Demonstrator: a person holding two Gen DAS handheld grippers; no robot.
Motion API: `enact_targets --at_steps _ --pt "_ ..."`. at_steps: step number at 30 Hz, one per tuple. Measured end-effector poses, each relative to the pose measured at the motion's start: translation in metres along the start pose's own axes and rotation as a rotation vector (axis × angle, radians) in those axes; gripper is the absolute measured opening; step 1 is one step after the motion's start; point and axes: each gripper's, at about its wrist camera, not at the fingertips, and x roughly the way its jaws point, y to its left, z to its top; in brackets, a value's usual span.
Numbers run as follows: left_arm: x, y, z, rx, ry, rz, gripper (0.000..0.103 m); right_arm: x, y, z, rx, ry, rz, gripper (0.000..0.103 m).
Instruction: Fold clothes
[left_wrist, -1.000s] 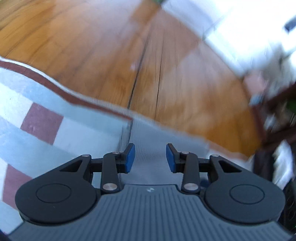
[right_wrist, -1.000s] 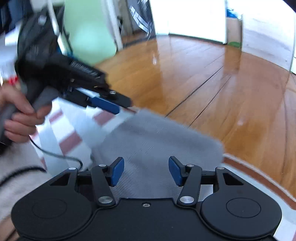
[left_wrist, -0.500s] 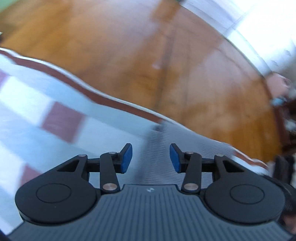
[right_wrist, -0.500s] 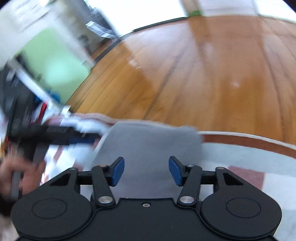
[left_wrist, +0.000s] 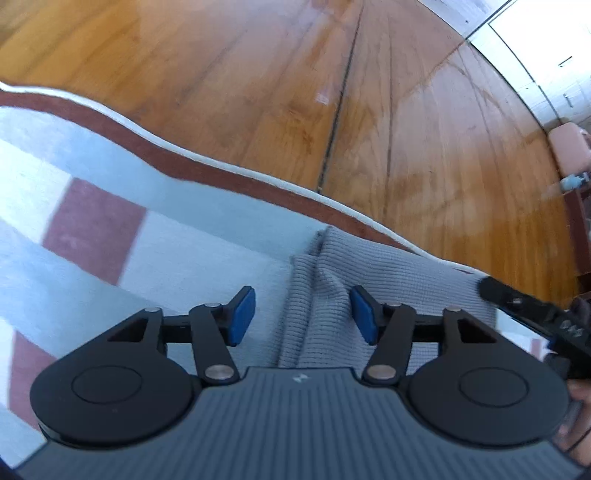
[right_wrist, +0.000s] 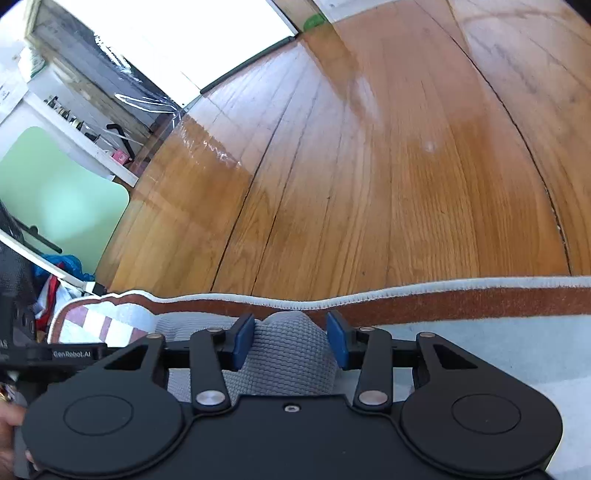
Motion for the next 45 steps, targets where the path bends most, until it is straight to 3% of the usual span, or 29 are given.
enact_targets --at_steps 1,3,6,7,10,12,14,16,18,20,21,22,24,27,30,32,33,35,37,39,40,42,45 --pt "-0.005 0.001 0.0 -0.006 -0.008 0.025 0.061 -0.003 -0.003 0.001 0.039 0.01 0.002 0.058" --pt "-0.017 0.01 -0.003 -0.027 -0.036 0.079 0.059 -0.017 -0.012 -0.007 0.124 0.017 0.026 0.062" --pt "-0.032 0.026 -0.008 -0.144 -0.046 -0.082 0.06 -0.03 -0.024 -0.025 0.186 0.058 0.099 0.087" --pt "-0.031 0.029 -0.009 -0.185 -0.032 -0.177 0.062 -0.032 -0.026 -0.033 0.192 0.078 0.123 0.087" --pt "-0.021 0.022 -0.014 -0.154 0.013 -0.247 0.07 -0.028 -0.028 -0.054 0.184 0.137 0.191 0.087" --pt "-0.005 0.009 -0.015 -0.066 0.066 -0.141 0.07 -0.017 -0.026 -0.062 0.188 0.171 0.204 0.087" --pt "0.006 -0.008 -0.017 0.052 0.078 -0.042 0.073 -0.008 -0.019 -0.067 0.151 0.139 0.219 0.089" --pt "0.011 -0.032 -0.016 0.183 0.033 0.018 0.079 -0.001 -0.011 -0.064 0.108 0.112 0.206 0.089" --pt "0.015 -0.033 -0.012 0.202 0.027 0.001 0.077 0.006 -0.003 -0.059 0.077 0.099 0.196 0.089" --pt "0.019 -0.021 -0.006 0.109 0.038 -0.104 0.057 0.011 0.002 -0.053 0.037 0.08 0.189 0.084" --pt "0.021 -0.015 -0.004 0.063 0.044 -0.156 0.043 0.01 0.004 -0.051 0.009 0.069 0.163 0.061" --pt "0.022 -0.011 -0.001 0.029 0.046 -0.2 0.04 0.009 0.005 -0.049 -0.019 0.059 0.139 0.045" --pt "0.014 -0.034 -0.002 0.131 -0.005 -0.169 0.038 -0.004 0.004 -0.043 -0.05 0.009 0.162 0.036" --pt "0.007 -0.077 0.002 0.27 -0.073 -0.17 0.033 -0.031 0.018 -0.033 -0.117 -0.108 0.141 0.035" --pt "0.025 -0.117 0.017 0.371 -0.099 -0.172 0.033 -0.049 0.01 -0.008 -0.169 -0.149 0.066 0.035" --pt "0.046 -0.131 0.025 0.368 -0.049 -0.189 0.036 -0.056 -0.012 0.013 -0.126 -0.159 0.011 0.038" --pt "0.058 -0.134 0.029 0.334 0.0 -0.182 0.037 -0.055 -0.024 0.022 -0.103 -0.141 -0.017 0.046" --pt "0.073 -0.13 0.032 0.245 0.033 -0.198 0.046 -0.048 -0.051 0.039 -0.044 -0.055 -0.12 0.053" --pt "0.078 -0.123 0.029 0.19 0.063 -0.216 0.049 -0.048 -0.071 0.042 0.022 -0.001 -0.14 0.058" --pt "0.071 -0.113 0.019 0.198 0.08 -0.216 0.055 -0.06 -0.083 0.036 0.063 0.002 -0.08 0.061" --pt "0.07 -0.108 0.02 0.196 0.073 -0.207 0.068 -0.067 -0.087 0.032 0.077 0.008 -0.048 0.061" --pt "0.07 -0.096 0.021 0.163 0.063 -0.195 0.084 -0.073 -0.095 0.024 0.116 0.037 0.021 0.065" --pt "0.075 -0.083 0.024 0.082 0.048 -0.219 0.084 -0.074 -0.104 0.013 0.17 0.079 0.087 0.065"
